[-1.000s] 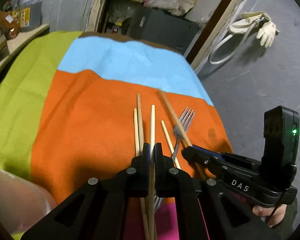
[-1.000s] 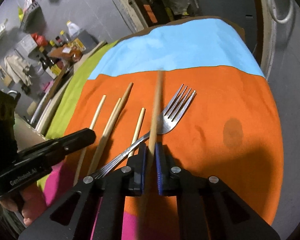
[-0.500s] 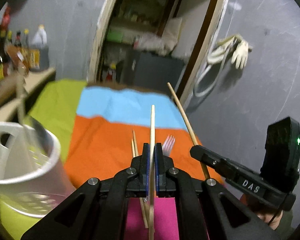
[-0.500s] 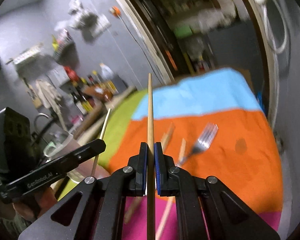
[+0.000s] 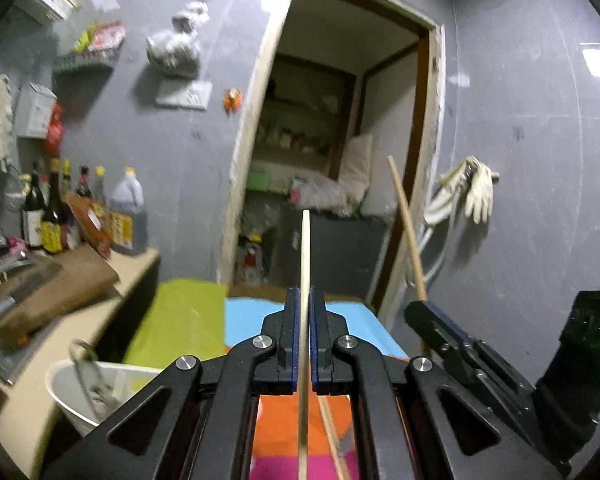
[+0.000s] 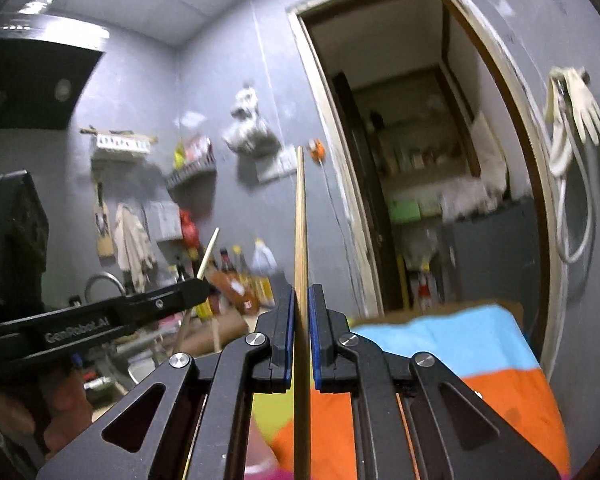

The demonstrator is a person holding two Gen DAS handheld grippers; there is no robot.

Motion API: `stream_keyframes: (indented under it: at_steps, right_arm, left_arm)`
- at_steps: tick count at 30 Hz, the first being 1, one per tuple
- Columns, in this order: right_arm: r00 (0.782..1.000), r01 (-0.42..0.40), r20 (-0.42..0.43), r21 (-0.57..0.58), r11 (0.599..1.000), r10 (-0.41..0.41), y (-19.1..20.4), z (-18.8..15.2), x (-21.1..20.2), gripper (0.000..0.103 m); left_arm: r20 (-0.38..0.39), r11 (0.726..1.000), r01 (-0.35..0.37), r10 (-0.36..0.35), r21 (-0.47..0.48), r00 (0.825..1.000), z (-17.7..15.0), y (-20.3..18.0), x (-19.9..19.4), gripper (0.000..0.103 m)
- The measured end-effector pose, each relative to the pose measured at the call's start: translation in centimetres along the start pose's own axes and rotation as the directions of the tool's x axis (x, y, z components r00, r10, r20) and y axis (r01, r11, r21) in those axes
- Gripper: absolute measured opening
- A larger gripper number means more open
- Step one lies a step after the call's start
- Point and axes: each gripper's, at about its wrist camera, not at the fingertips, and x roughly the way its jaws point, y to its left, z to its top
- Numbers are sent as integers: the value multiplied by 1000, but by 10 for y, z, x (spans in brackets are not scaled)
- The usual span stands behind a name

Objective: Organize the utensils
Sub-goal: 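Lift both held chopsticks upright and carry them over the white caddy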

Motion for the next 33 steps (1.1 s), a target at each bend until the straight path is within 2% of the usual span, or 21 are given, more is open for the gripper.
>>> stream_keyframes:
  at_steps: [3, 6, 11, 15, 24, 33]
  right_arm:
    - [998, -32, 46, 35, 999, 31, 11, 5, 10, 5]
    - [996, -58, 65, 68, 996, 53, 20, 8, 22, 5]
    - [991, -108, 89, 137, 985, 97, 30, 5, 50, 5]
    - [988, -129, 103, 189, 974, 111, 33, -4, 67, 5]
    - [988, -125, 111, 130, 984, 111, 55, -25, 90, 5]
    - [995, -66, 84, 85, 994, 59, 60, -49, 105, 5]
  left_arm:
    - [39, 999, -36, 36, 0, 999, 11, 18, -11, 2]
    - [87, 996, -81, 84, -42, 993, 21, 46, -22, 2]
    - [111, 980, -141, 157, -141, 981, 30, 99, -30, 2]
    - [121, 966, -193, 215, -174, 969, 32, 129, -32, 2]
    - [168, 961, -208, 240, -183, 956, 23, 152, -28, 2]
    - [191, 958, -225, 258, -179, 947, 11, 162, -13, 2]
